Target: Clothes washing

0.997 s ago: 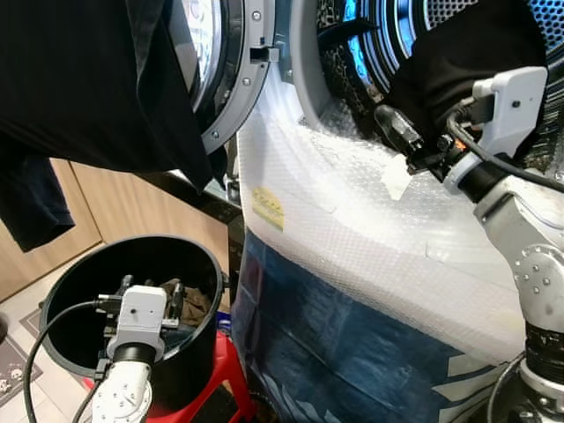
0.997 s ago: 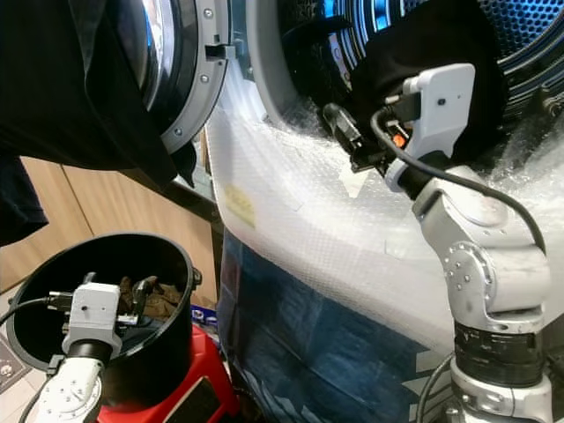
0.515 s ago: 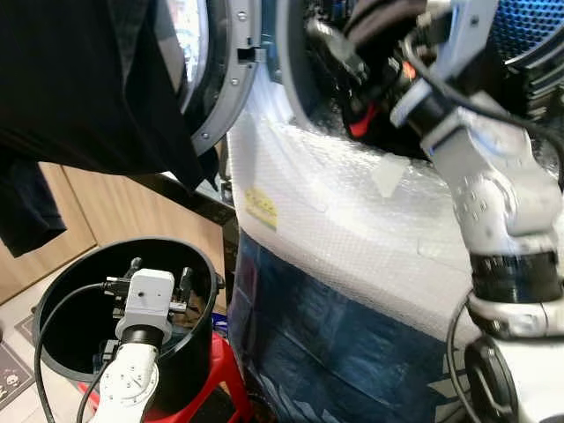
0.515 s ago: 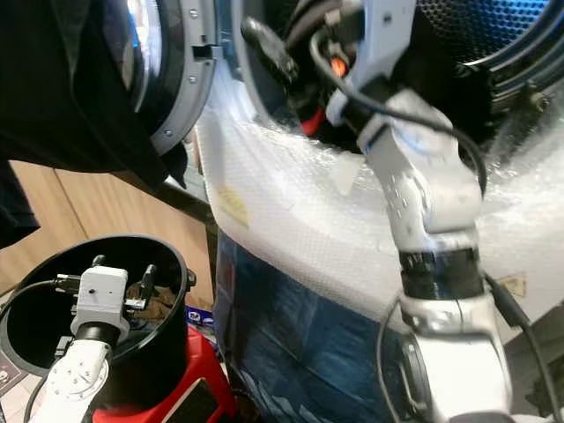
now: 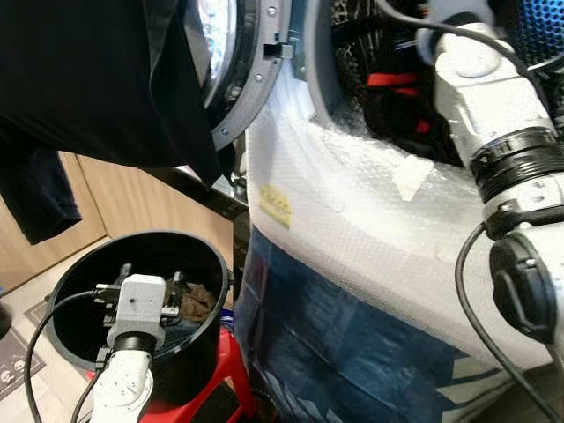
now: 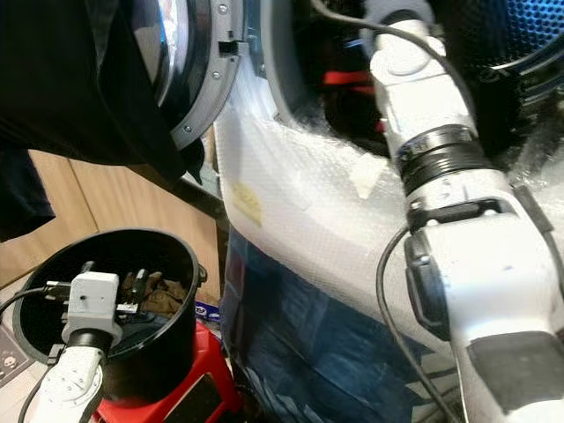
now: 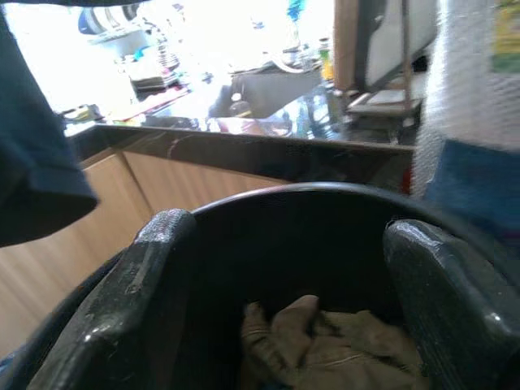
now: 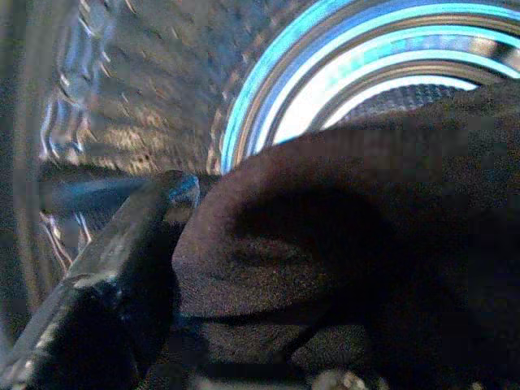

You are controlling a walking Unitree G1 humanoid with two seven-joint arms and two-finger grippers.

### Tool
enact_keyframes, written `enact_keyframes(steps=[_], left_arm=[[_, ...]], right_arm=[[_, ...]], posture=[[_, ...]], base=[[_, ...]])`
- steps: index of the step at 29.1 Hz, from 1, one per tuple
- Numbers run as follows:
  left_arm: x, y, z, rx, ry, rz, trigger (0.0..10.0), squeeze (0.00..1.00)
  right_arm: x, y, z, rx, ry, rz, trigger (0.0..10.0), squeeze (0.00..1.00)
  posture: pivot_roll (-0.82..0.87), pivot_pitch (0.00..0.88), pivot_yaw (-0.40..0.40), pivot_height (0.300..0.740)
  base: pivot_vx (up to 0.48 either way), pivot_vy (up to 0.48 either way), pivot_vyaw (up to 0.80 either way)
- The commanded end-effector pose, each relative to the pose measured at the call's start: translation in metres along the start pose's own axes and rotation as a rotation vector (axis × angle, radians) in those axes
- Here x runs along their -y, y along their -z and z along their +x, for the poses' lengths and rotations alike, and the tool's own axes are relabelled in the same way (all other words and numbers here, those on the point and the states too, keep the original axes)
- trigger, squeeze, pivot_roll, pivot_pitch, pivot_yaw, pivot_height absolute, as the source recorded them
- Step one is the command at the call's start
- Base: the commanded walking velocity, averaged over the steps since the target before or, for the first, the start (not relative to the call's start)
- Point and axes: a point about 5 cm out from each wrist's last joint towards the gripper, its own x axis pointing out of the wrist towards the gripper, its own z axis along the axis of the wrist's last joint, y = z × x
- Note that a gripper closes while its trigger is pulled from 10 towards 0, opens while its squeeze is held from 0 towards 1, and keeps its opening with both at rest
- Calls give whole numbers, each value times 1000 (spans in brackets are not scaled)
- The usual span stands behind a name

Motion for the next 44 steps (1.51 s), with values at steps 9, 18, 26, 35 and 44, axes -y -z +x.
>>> enact_keyframes(steps=[9,18,26,35,44], left_arm=[[3,-7,4,17,8,8,10000,0],[5,-3,-2,-9,14,-3,10000,0],[7,-1,-6,-19,23,-3,10000,0],[6,0,-5,-24,42,6,10000,0],[6,-1,-4,-20,52,5,10000,0]], right_arm=[[-13,43,-6,-214,-28,284,10000,0],[-15,45,-7,-234,-19,427,10000,0],[3,50,-20,-236,-33,423,10000,0],[39,73,-74,-352,38,403,10000,0],[39,49,-97,-283,-116,524,10000,0]], posture=[[315,0,-84,740],[290,2,-89,740],[258,27,-95,740],[221,33,-83,740],[209,38,-77,740]], base=[[0,0,0],[0,0,0],[0,0,0],[0,0,0],[0,0,0]])
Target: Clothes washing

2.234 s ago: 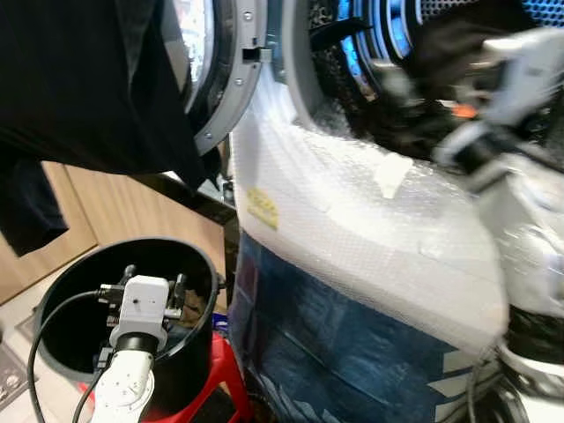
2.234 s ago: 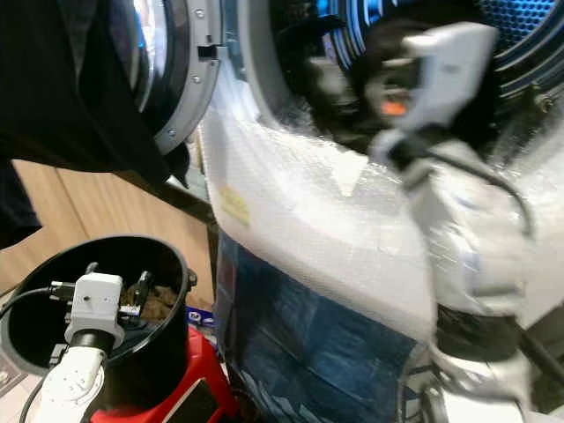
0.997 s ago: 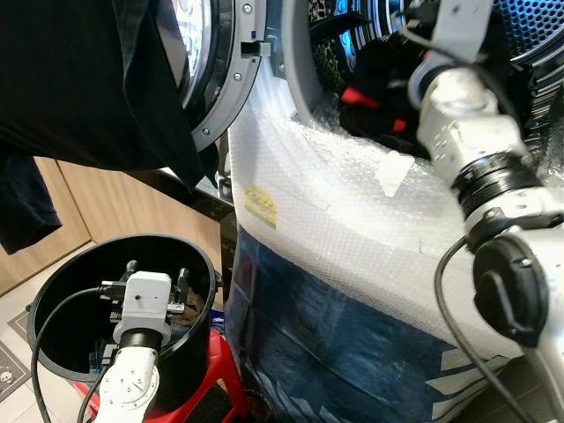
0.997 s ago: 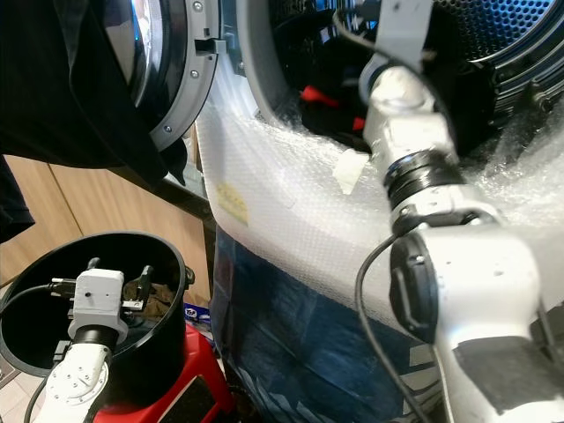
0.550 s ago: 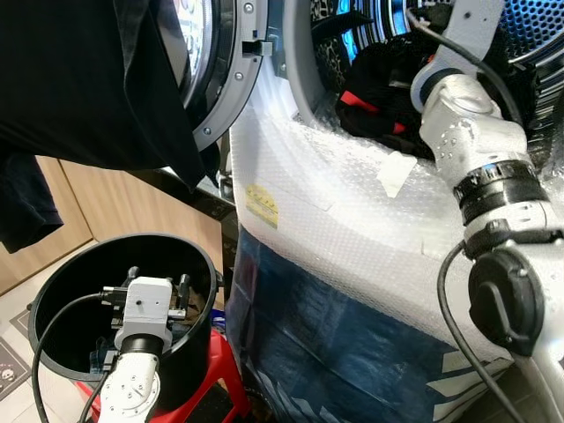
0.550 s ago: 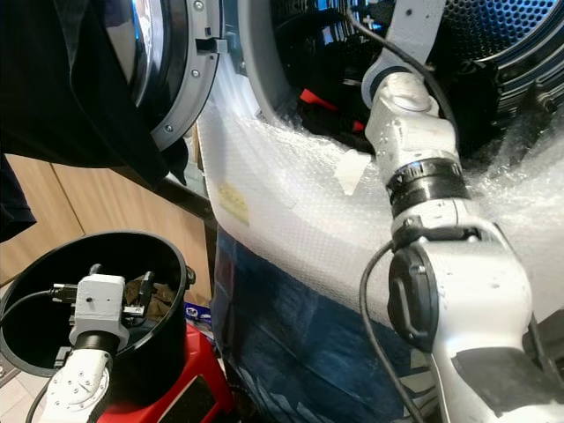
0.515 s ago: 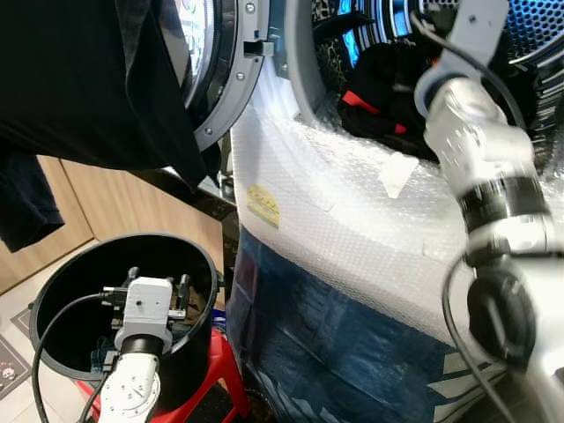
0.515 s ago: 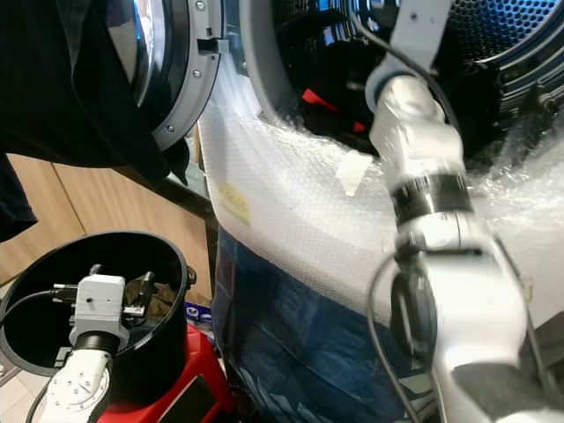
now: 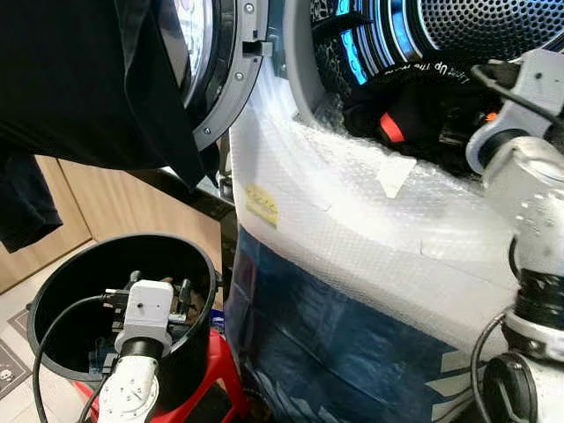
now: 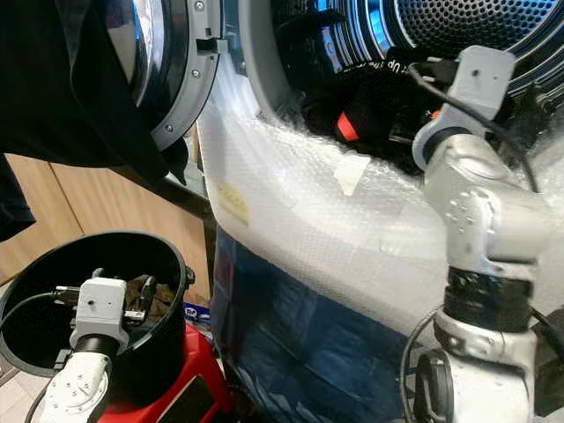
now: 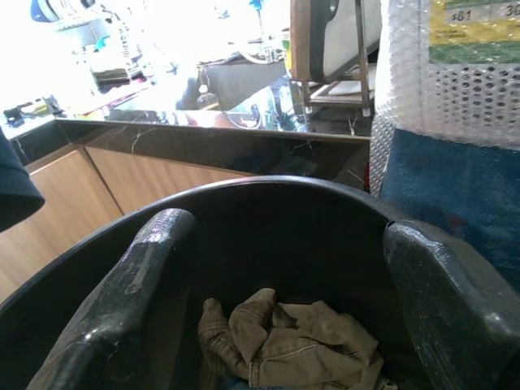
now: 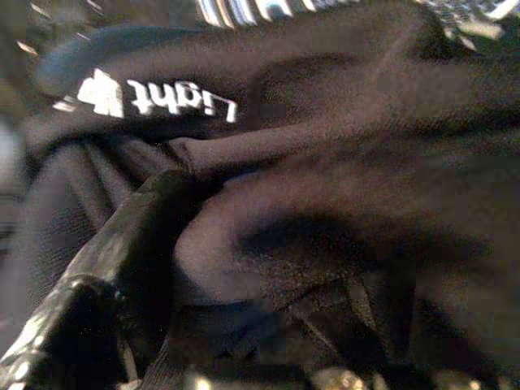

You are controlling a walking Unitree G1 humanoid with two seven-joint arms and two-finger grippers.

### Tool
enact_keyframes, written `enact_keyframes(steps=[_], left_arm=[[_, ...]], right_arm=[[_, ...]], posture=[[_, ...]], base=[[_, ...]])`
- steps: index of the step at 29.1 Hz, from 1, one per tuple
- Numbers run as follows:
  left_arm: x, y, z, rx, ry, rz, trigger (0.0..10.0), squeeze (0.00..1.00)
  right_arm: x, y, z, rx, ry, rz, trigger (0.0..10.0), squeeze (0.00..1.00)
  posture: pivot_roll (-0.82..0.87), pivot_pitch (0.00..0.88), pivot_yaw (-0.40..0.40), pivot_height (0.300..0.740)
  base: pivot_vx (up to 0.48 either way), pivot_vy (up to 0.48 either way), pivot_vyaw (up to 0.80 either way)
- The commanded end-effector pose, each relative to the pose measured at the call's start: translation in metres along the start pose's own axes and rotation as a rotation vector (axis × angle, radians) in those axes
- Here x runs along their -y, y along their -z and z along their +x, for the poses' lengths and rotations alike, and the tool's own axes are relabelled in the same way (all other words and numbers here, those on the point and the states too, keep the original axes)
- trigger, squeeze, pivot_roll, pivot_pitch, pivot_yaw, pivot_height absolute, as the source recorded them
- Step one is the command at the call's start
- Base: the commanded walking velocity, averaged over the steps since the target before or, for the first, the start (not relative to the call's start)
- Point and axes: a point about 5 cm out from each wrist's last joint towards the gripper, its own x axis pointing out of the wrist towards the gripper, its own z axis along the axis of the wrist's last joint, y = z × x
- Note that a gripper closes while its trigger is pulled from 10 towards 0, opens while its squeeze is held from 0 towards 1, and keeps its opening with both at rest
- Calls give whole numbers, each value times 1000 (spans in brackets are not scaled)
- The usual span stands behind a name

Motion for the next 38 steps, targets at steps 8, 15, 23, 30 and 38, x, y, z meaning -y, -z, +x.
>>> enact_keyframes(steps=[8,15,23,30,38], left_arm=[[1,-5,3,17,19,8,10000,0],[0,-5,3,18,20,10,10000,0],[2,-6,5,21,28,7,10000,0],[2,-6,5,23,25,7,10000,0],[3,-7,6,28,26,3,10000,0]], right_arm=[[-65,9,-52,66,-544,-132,10000,0],[-35,14,-56,37,-442,-241,10000,0],[-27,25,-69,19,-511,-332,10000,0],[-27,30,-81,65,-652,-322,10000,0],[-34,38,-94,119,-791,-282,10000,0]], posture=[[204,46,-71,740],[200,52,-67,740],[193,52,-64,740],[199,51,-66,740],[197,50,-66,740]], base=[[0,0,0],[0,0,0],[0,0,0],[0,0,0],[0,0,0]])
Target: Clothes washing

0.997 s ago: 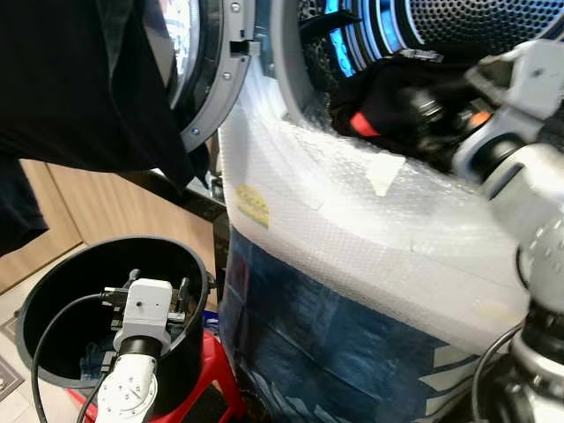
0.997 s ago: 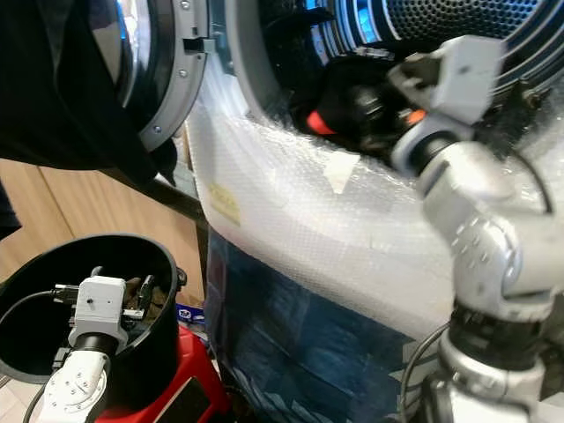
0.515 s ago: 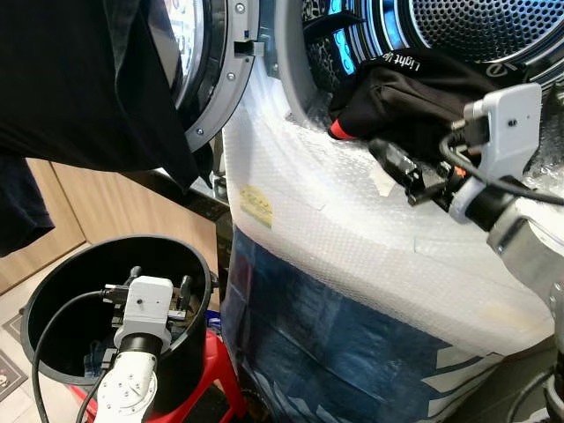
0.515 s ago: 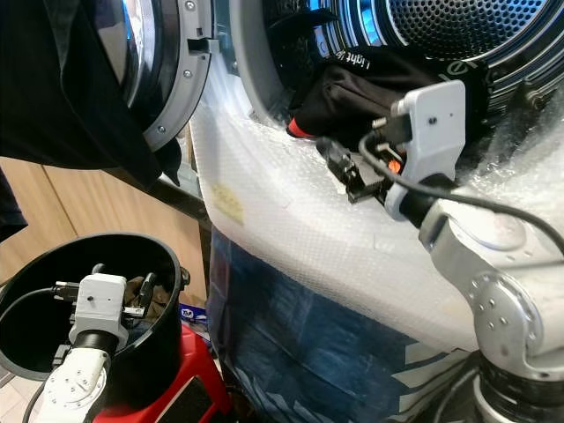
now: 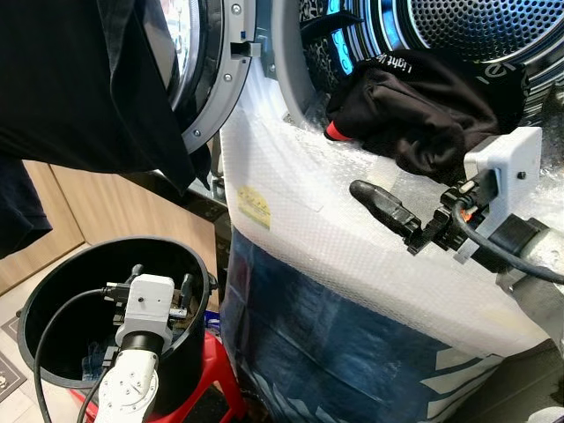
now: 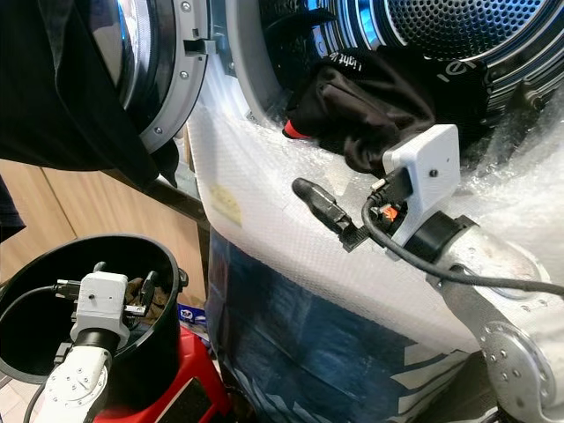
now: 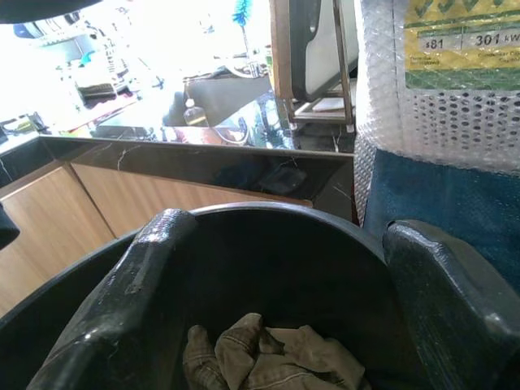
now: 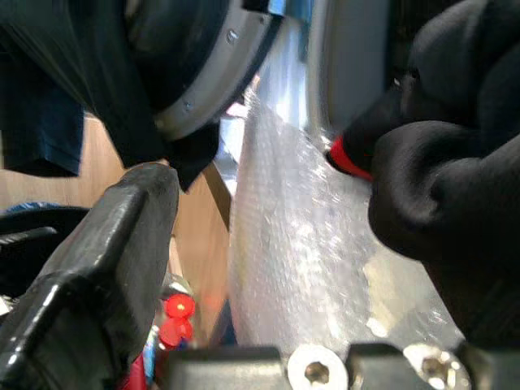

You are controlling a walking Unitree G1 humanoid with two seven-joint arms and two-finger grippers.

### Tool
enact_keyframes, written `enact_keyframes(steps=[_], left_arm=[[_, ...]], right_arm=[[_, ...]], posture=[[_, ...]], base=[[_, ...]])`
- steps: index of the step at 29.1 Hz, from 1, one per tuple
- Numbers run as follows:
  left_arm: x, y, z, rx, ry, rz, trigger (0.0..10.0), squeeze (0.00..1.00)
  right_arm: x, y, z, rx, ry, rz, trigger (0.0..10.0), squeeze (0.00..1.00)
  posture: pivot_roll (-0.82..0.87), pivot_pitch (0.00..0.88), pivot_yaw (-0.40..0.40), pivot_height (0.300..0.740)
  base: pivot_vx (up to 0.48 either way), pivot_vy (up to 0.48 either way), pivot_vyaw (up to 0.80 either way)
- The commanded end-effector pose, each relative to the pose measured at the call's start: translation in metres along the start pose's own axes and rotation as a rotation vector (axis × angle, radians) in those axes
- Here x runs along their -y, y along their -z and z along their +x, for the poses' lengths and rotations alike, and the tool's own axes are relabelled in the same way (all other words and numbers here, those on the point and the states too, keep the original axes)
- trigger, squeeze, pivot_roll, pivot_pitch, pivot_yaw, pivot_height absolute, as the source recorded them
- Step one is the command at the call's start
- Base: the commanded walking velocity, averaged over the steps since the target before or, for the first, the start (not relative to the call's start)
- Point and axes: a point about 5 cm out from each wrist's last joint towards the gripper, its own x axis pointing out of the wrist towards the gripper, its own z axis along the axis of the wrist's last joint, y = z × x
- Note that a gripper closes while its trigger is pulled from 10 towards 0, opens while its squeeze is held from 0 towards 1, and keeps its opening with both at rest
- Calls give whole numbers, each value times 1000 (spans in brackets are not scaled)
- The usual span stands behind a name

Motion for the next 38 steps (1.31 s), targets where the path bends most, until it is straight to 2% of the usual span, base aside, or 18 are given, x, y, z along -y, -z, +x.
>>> enact_keyframes(steps=[1,5,9,14,17,20,21,25,27,32,33,35,38], left_arm=[[3,-2,1,7,10,0,10000,0],[3,-2,1,9,6,-1,10000,0],[2,-3,2,11,4,0,10000,0],[2,-3,2,13,0,0,10000,0],[1,-3,2,14,-1,0,10000,0],[1,-4,3,16,-2,0,10000,0],[1,-4,3,17,-2,0,10000,0],[1,-4,3,18,-1,0,10000,0],[1,-4,3,21,1,-1,10000,0],[0,-5,4,24,0,0,10000,0],[0,-5,4,26,1,-1,10000,0],[0,-6,5,27,2,-1,10000,0],[1,-7,6,32,8,-2,10000,0]], right_arm=[[-1,-4,-3,33,-12,-15,10000,0],[0,-8,-8,90,-34,-12,10000,0],[2,0,-11,43,-24,-27,10000,0],[16,10,-21,42,49,34,10000,0],[18,10,-23,50,53,42,10000,0],[27,17,-30,35,118,73,10000,0],[32,22,-34,37,165,121,10000,0],[34,26,-39,59,190,166,10000,0],[30,27,-47,125,183,230,10000,0],[21,26,-49,176,155,268,10000,0],[12,25,-52,209,122,300,10000,0],[6,25,-53,229,95,320,10000,0],[-13,26,-54,217,13,355,10000,0]], posture=[[197,50,-66,740],[199,49,-67,740],[200,50,-66,740],[201,49,-67,740],[201,49,-67,740],[196,51,-64,740],[194,51,-63,740],[194,52,-61,740],[194,53,-59,740],[190,52,-55,740],[190,52,-54,740],[190,52,-53,740],[187,54,-49,740]], base=[[0,0,0],[0,0,0],[0,0,0],[0,0,0],[0,0,0],[0,0,0],[0,0,0],[0,0,0],[0,0,0],[0,0,0],[0,0,0],[0,0,0],[0,0,0]])
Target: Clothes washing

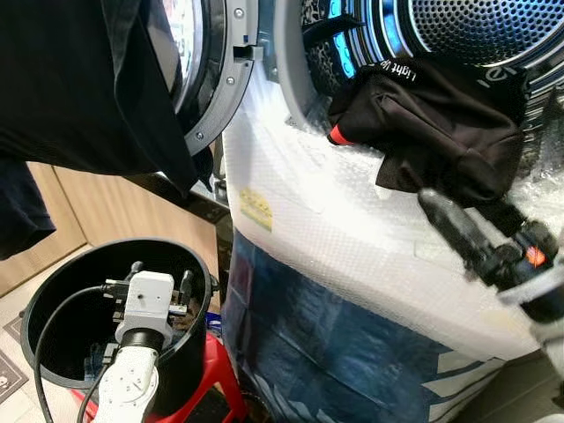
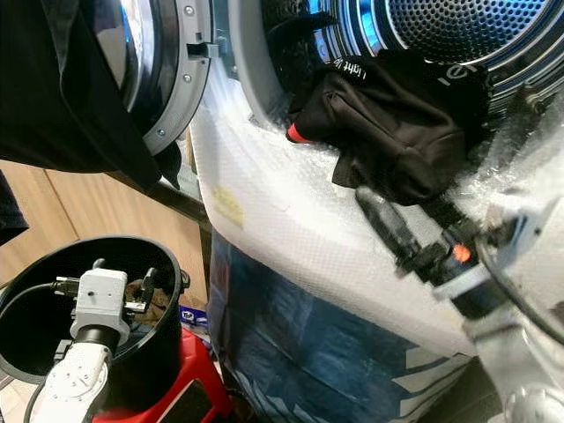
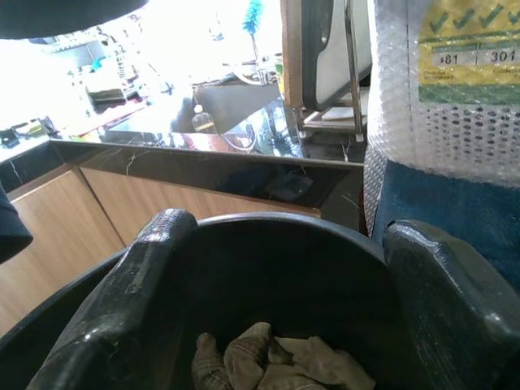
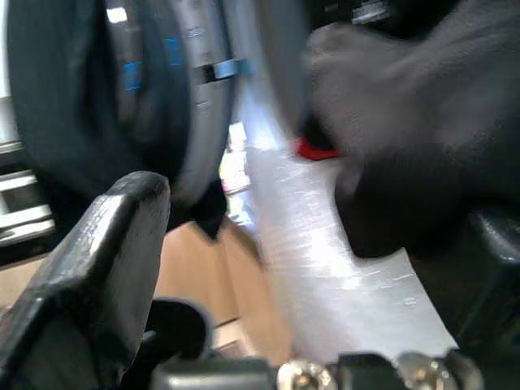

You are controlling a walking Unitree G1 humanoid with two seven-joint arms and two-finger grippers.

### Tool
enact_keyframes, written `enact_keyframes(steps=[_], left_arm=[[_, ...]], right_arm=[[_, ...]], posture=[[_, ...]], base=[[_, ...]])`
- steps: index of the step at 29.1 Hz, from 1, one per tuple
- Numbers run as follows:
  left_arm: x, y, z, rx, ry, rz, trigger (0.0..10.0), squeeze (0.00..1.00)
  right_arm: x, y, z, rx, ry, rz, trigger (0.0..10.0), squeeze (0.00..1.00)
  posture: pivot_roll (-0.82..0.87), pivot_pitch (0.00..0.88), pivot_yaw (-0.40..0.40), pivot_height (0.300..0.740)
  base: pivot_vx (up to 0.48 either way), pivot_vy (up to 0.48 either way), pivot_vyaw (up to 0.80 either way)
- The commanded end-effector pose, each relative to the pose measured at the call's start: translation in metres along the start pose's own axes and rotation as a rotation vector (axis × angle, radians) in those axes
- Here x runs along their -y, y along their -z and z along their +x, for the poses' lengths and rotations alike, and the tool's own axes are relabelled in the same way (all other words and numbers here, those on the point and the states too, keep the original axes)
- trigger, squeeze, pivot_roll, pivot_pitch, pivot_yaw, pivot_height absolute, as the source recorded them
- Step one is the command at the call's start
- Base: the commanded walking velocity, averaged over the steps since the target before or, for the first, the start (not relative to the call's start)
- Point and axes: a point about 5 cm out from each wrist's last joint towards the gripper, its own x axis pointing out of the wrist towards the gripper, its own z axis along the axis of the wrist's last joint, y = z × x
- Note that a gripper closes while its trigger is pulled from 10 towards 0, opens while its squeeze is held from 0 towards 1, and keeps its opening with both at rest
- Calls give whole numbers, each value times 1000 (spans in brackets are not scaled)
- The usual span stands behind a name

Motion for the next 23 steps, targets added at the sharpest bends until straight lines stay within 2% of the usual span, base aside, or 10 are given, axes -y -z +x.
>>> enact_keyframes(steps=[1,4,8,11,15,18,20,23], left_arm=[[2,-2,2,14,17,0,10000,0],[3,-2,2,14,22,0,10000,0],[5,-2,3,15,31,-2,10000,0],[5,-3,3,17,28,-3,10000,0],[4,-2,2,16,26,-2,10000,0],[3,-3,2,17,23,0,10000,0],[4,-3,3,20,30,-1,10000,0],[6,-3,3,20,38,-2,10000,0]], right_arm=[[-16,-1,0,2,-77,1,10000,0],[-20,1,0,-5,-81,11,10000,0],[-12,8,-1,-37,-14,26,10000,0],[-4,31,-5,-164,50,37,10000,0],[-6,38,-8,-178,33,55,10000,0],[-14,44,-10,-174,-5,70,10000,0],[-17,42,-4,-129,-10,90,10000,0],[-13,44,2,-115,18,80,10000,0]], posture=[[180,53,-46,740],[176,55,-44,740],[176,53,-44,740],[185,54,-49,740],[192,52,-49,740],[195,47,-43,740],[192,40,-41,740],[199,24,-42,740]], base=[[0,0,0],[0,0,0],[0,0,0],[0,0,0],[0,0,0],[0,0,0],[0,0,0],[0,0,0]])
